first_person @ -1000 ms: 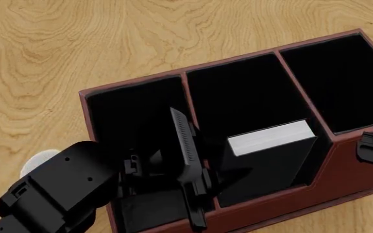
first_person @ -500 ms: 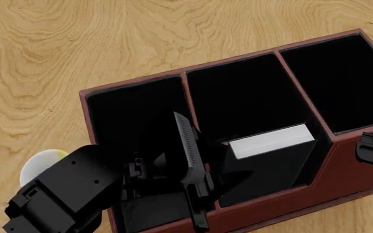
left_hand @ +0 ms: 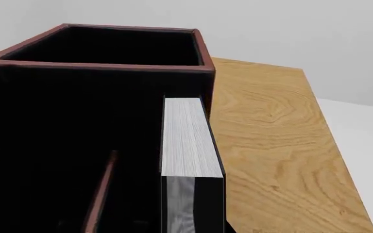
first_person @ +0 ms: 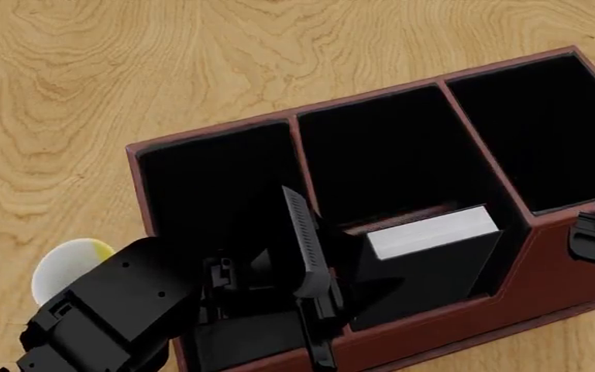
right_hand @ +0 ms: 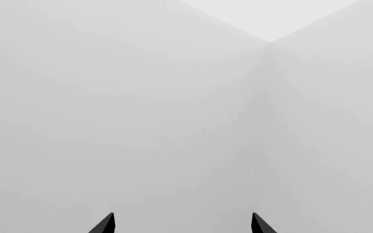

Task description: Pick up the book and place it in the back compartment of the caddy.

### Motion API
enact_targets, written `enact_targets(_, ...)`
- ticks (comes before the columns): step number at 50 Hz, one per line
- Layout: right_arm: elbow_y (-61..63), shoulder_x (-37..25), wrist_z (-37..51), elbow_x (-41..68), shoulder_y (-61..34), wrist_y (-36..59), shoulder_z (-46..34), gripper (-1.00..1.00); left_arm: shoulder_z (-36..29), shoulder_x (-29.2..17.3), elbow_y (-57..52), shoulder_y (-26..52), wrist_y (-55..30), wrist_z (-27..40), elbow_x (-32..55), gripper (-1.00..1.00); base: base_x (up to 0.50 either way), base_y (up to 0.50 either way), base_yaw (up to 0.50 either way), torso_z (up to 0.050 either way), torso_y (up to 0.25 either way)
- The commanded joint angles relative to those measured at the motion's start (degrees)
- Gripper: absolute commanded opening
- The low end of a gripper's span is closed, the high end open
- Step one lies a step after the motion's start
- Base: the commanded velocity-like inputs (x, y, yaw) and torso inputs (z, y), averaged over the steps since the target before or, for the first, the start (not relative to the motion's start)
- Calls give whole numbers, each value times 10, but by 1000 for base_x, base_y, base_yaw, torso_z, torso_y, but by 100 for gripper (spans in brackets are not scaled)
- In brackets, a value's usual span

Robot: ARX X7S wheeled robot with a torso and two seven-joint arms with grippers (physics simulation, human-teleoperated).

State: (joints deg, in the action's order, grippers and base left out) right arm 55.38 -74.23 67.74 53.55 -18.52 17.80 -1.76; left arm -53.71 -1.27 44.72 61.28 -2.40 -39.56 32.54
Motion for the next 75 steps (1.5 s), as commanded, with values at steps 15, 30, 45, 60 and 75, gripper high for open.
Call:
enact_targets(15, -1, 4, -4, -4, 2, 2, -1, 100, -24, 2, 4, 15, 9, 11, 50, 100, 2, -1, -4, 0, 0)
enact_targets(30, 1, 0, -1, -1, 15, -2, 11, 100, -38, -1, 3, 19, 13, 17, 65, 100, 2, -2, -5, 0, 0)
enact_targets(45, 2, -1, -2, 2, 14, -3, 16, 100, -25, -49, -149, 46, -55, 65, 107, 100, 1, -1, -2, 0, 0)
enact_targets(60, 9, -1, 0, 5, 15, -4, 21, 100, -14, -85, -245, 63, -92, 103, 131, 100, 0, 0, 0, 0, 0)
enact_targets(75, 13, 2, 2, 6, 4, 0, 12, 100, 11, -127, -325, 91, -122, 146, 151, 100, 0, 0, 0, 0, 0)
